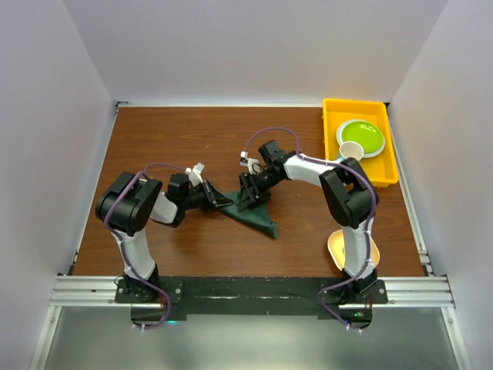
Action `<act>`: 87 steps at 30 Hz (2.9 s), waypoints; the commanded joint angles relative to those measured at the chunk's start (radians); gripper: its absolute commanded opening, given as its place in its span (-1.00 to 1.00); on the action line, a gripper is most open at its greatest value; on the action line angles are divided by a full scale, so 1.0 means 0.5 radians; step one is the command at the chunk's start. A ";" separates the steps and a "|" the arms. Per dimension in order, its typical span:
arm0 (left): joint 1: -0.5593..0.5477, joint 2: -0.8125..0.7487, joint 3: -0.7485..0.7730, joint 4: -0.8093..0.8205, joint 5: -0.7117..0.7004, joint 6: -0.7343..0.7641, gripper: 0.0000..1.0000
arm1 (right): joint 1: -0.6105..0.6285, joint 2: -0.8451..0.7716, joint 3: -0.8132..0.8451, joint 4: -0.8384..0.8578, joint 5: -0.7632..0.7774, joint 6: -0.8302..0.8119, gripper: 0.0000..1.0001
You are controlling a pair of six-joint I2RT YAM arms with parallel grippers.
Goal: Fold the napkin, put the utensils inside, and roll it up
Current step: Roll the napkin with the utensil
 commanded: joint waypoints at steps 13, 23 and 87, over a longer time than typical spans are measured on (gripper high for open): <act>0.000 -0.024 0.214 -0.569 -0.024 0.259 -0.90 | 0.028 -0.737 -0.665 -0.209 0.676 -0.160 -0.08; 0.000 -0.061 0.324 -0.900 -0.033 0.351 -0.92 | 0.184 -0.931 -0.678 -0.270 1.215 -0.245 0.00; 0.059 -0.715 0.392 -1.214 0.019 0.146 -0.48 | 0.034 0.256 -0.279 0.702 -0.600 0.278 -0.88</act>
